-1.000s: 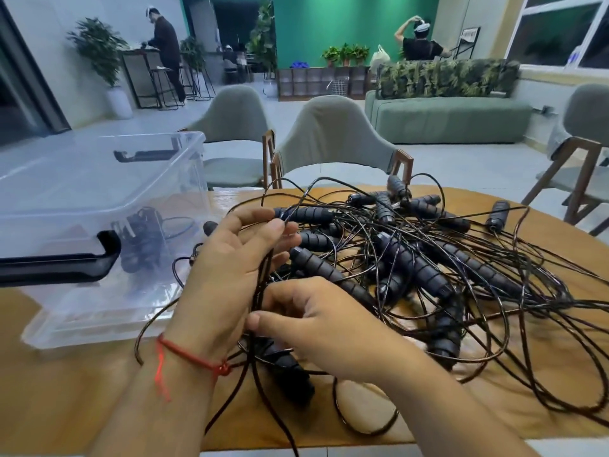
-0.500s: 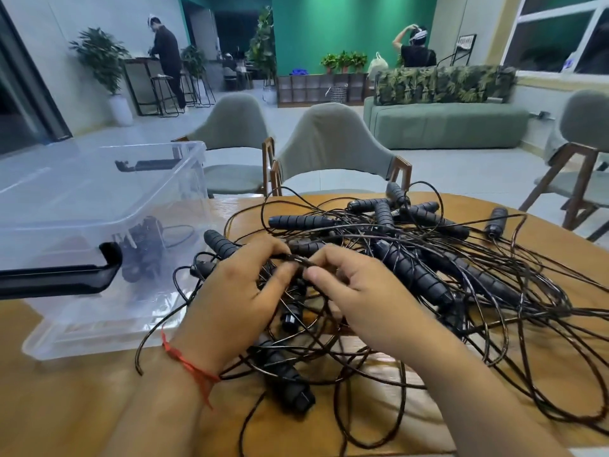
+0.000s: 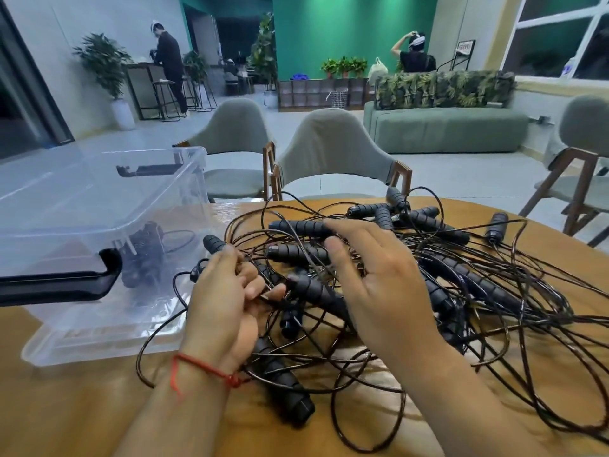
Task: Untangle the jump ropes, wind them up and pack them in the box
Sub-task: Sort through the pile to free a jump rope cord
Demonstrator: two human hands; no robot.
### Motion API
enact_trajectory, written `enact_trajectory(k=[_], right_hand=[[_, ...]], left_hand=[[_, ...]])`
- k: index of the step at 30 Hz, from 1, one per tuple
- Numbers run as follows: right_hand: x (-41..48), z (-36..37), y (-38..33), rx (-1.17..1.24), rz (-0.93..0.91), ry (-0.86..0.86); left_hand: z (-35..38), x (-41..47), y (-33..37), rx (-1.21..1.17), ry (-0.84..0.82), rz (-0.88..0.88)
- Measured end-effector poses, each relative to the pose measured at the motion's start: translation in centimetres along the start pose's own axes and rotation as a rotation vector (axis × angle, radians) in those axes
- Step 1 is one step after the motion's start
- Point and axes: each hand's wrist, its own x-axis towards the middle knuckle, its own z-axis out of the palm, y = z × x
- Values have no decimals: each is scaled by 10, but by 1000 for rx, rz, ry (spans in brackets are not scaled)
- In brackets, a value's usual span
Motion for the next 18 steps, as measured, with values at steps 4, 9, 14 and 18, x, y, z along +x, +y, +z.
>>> enact_trajectory(k=[4, 9, 14, 18], right_hand=[[4, -6, 8, 248, 249, -27], [4, -6, 16, 256, 291, -212], [-4, 3, 5, 131, -56, -507], [-9, 16, 2, -122, -232, -513]], left_hand=[[-10, 6, 6, -139, -16, -218], [-9, 4, 6, -47, -77, -243], [-4, 1, 7, 23, -130, -91], [6, -10, 15, -106, -206, 17]])
